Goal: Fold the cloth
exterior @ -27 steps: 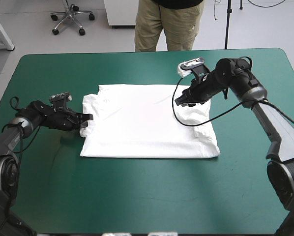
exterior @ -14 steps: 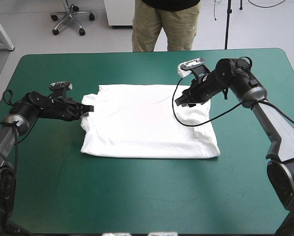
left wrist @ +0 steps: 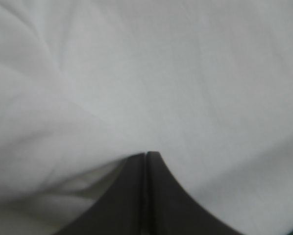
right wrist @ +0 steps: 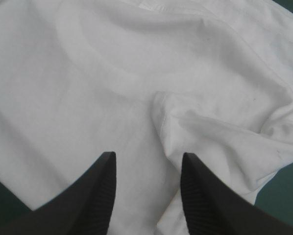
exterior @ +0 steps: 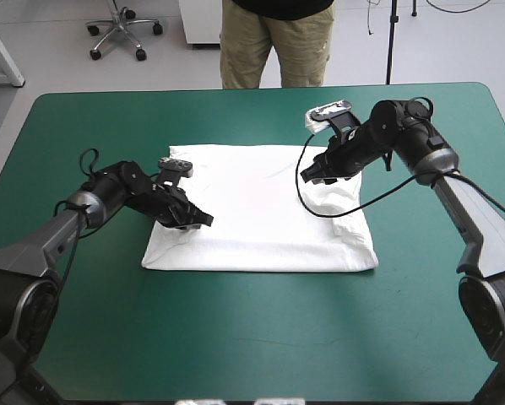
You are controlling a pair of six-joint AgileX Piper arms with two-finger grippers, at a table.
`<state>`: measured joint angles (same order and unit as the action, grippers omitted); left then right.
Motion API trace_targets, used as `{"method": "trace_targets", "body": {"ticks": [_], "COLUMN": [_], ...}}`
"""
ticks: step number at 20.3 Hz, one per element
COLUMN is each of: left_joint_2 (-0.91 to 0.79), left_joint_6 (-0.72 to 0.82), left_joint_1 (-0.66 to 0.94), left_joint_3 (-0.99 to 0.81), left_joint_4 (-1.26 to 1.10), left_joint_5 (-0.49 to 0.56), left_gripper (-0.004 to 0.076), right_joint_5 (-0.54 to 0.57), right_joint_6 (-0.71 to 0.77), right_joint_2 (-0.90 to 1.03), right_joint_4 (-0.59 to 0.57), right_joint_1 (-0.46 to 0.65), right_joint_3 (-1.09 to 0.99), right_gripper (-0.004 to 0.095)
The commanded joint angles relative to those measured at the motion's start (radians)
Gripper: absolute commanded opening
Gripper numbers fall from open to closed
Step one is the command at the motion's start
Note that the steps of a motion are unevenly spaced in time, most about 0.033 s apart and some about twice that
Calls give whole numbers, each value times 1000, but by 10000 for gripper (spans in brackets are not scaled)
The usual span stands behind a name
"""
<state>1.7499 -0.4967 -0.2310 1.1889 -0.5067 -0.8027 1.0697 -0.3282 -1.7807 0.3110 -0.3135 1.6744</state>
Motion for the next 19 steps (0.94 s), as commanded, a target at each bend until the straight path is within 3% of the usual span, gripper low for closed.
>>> {"method": "trace_targets", "body": {"ticks": [1,2,4,8,11,14,16,19], "left_joint_2": [46,59,59,-70,-185,-290,-327,-347], "left_joint_6": [4,2,-8,20,122,290,350,430], "left_joint_1": [-37,-37,-37,-35,-35,-35,-35,-27], "left_joint_3": [36,39,43,77,79,75,23,-97], "left_joint_4": [-15,-15,-15,31,186,459,532,584], "left_joint_5": [24,20,18,-1,-14,-130,-180,-158], "left_gripper": [-8,-6,72,445,473,473,473,473], "right_joint_5": [-20,-20,-20,-17,55,174,147,69], "right_joint_6": [-4,-4,-4,-13,-13,27,76,126], "right_joint_2": [54,54,56,116,166,223,277,360], "right_joint_4": [17,17,16,16,8,-41,-101,-165], "right_joint_1": [4,4,4,4,4,4,4,4], "right_joint_3": [26,26,26,26,26,3,-94,-268], "right_gripper": [396,396,397,407,409,401,391,391]}}
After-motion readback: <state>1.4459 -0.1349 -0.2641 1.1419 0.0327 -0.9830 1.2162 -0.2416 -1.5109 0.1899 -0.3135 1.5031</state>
